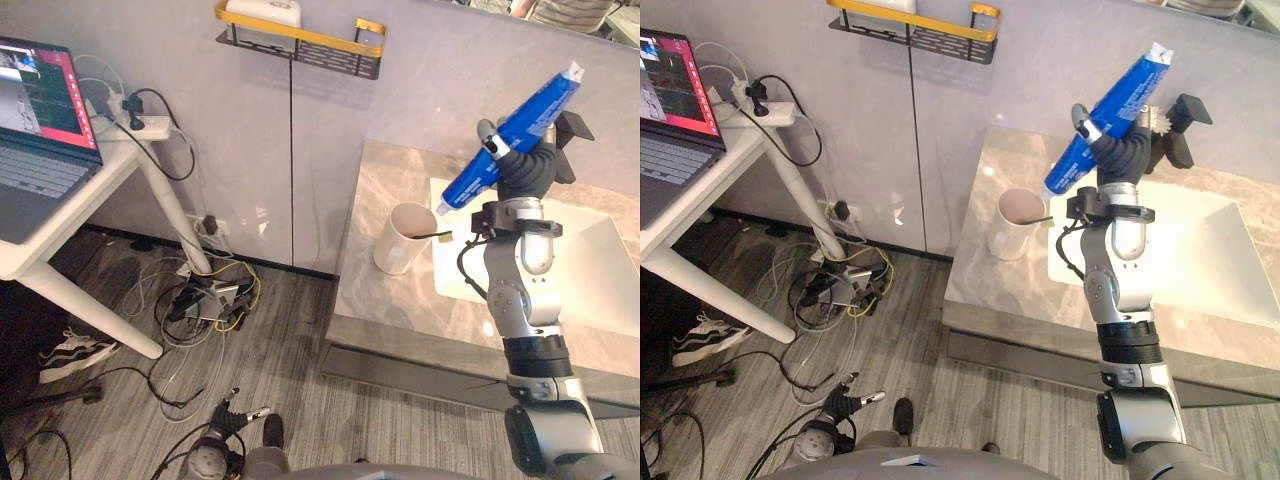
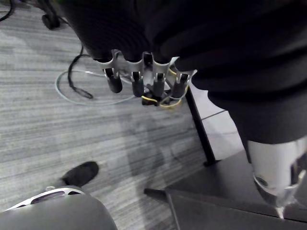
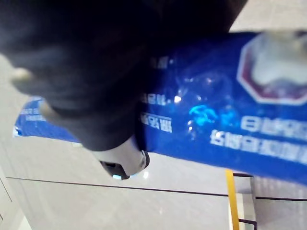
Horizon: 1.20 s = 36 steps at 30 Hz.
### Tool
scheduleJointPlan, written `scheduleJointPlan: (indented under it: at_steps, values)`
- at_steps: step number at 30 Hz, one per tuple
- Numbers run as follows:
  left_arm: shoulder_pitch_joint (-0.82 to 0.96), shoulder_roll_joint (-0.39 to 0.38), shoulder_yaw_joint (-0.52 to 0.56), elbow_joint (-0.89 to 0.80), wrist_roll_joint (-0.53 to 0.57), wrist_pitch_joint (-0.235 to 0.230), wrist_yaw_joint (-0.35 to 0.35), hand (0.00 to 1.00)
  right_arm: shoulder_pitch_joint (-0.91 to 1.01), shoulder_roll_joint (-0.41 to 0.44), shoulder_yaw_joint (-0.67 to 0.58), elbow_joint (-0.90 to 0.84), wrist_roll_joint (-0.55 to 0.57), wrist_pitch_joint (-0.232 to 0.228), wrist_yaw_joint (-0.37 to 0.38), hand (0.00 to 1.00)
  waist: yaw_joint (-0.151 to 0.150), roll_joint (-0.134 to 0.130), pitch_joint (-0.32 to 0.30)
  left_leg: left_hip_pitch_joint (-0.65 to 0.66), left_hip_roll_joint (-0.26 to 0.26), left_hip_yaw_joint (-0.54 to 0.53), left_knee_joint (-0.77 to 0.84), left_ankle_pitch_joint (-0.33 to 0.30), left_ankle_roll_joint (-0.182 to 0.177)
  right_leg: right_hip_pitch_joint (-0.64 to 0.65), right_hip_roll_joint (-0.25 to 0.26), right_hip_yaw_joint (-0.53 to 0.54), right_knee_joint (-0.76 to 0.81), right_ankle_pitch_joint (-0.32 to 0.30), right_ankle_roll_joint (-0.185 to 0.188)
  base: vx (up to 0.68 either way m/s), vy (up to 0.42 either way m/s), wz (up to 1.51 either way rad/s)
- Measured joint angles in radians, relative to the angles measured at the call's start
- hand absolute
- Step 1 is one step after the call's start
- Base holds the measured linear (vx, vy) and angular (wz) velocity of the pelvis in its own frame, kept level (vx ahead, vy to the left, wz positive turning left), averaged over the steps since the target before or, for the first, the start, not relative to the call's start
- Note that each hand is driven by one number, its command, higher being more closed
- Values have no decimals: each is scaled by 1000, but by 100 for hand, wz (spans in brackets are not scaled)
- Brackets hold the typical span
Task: Organize washtable
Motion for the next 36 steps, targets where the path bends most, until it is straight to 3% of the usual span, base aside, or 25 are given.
scheduleJointPlan:
  at_steps: [7,36]
  values:
    - [0,0,0,-10,0,0,-4,0,44,19,6,0,-5,21,10,100,5,-1,10,-5,-1,-2,0,0,1,-3,0,-1,0,0,0,0,0,0]
    - [2,-1,0,-14,-1,1,-6,0,81,38,44,0,-5,23,19,100,8,0,11,-4,-1,-3,0,0,1,-3,0,-1,1,0,-1,0,0,0]
